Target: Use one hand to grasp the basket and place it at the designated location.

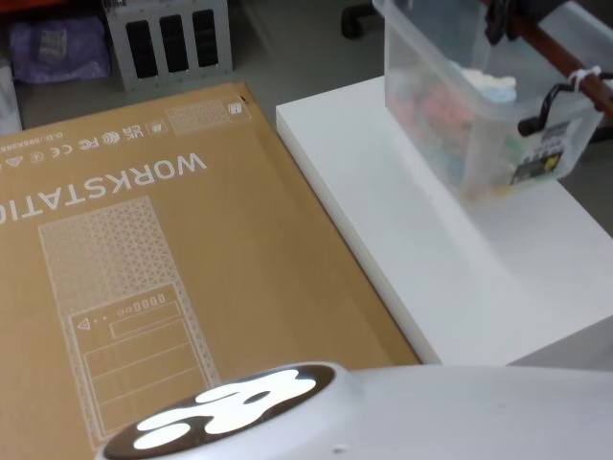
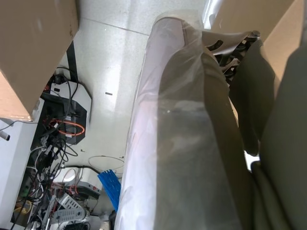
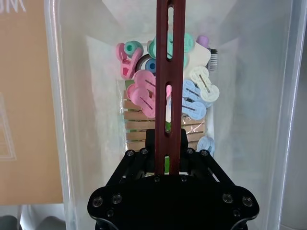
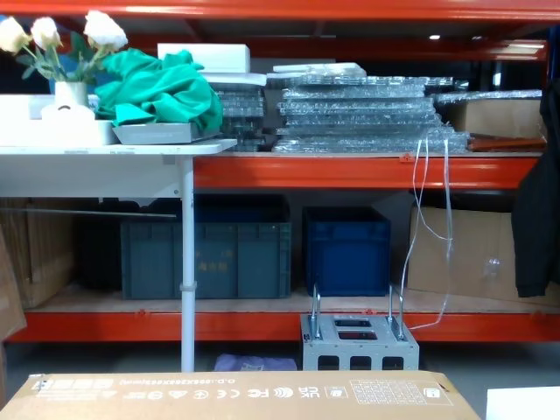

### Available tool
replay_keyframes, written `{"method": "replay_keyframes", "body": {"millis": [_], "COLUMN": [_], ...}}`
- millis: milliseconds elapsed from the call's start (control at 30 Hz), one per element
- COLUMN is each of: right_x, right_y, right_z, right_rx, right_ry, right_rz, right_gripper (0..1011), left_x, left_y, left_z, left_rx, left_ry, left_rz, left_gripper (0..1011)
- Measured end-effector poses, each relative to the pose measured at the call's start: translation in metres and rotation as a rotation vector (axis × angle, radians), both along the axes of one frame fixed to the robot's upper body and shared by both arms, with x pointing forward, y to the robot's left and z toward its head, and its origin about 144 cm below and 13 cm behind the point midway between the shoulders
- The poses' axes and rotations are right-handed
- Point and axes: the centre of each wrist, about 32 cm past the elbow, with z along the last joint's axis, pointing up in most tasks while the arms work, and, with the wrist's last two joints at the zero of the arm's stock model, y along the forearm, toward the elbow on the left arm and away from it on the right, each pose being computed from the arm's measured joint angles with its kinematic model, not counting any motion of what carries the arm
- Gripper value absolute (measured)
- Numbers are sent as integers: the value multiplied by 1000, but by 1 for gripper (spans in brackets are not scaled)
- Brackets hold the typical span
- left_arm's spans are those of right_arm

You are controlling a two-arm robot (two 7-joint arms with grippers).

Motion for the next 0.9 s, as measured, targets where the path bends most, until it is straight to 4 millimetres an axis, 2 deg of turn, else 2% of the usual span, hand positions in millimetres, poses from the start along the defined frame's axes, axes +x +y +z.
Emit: {"method": "replay_keyframes", "body": {"millis": [300, 567, 700, 900], "right_x": [-10, -8, -7, 5], "right_y": [2, 6, 9, 23], "right_z": [30, 58, 66, 71], "right_rx": [-15, -40, -46, -42], "right_ry": [-98, -163, -180, -194], "right_rz": [1, 45, 65, 217], "right_gripper": [239, 239, 238, 238], "left_x": [0, 0, 0, 0], "left_y": [0, 0, 0, 0], "left_z": [0, 0, 0, 0], "left_rx": [0, 0, 0, 0], "left_ry": [0, 0, 0, 0], "left_rz": [0, 0, 0, 0], "left_gripper": [0, 0, 0, 0]}}
